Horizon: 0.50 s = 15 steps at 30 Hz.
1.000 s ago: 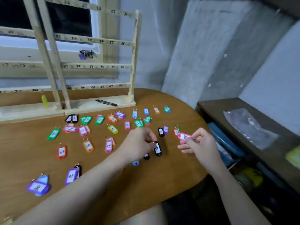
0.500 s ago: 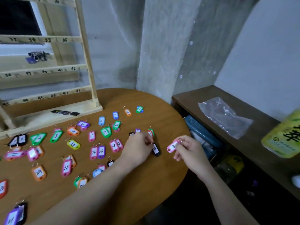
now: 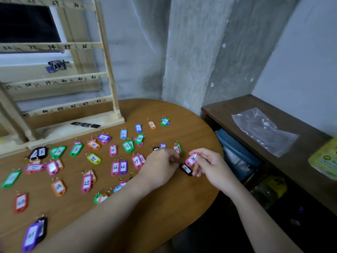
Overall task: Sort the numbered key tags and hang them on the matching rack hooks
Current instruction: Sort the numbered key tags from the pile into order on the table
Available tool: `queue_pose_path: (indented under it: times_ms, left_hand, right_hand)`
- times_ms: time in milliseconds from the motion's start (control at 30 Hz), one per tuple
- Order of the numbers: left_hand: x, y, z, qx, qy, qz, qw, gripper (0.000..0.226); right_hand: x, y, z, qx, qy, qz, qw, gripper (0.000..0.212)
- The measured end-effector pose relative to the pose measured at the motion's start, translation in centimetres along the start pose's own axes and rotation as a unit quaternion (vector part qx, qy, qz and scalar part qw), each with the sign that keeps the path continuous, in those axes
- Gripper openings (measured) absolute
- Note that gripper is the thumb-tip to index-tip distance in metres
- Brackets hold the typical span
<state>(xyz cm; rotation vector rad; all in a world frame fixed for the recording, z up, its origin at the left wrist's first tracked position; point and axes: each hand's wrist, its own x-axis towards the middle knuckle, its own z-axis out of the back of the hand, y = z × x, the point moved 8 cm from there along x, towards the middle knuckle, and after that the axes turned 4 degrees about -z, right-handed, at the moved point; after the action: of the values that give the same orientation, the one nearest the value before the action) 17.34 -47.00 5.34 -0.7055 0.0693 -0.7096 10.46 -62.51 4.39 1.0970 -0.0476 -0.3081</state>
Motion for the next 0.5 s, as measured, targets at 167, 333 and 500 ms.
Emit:
queue_pose_path:
  times_ms: [167, 333, 500]
  left_hand:
    - [-2.6, 1.9, 3.0, 0.013, -0.015, 0.025, 0.999, 0.017]
    - [-6.2, 4.7, 6.9, 0.043, -0.040, 0.066, 0.996, 0.016]
    - [-11.7, 8.3, 11.1, 0.086, -0.076, 0.108, 0.987, 0.013]
  right_hand:
    - [0.4, 2.3, -2.9, 0.035, 0.038, 0.019, 0.998, 0.019]
    - [1.1, 4.8, -7.4, 0.052, 0.069, 0.039, 0.996, 0.007]
    - [1.5, 7.4, -12.6, 0.047, 0.109, 0.054, 0.992, 0.005]
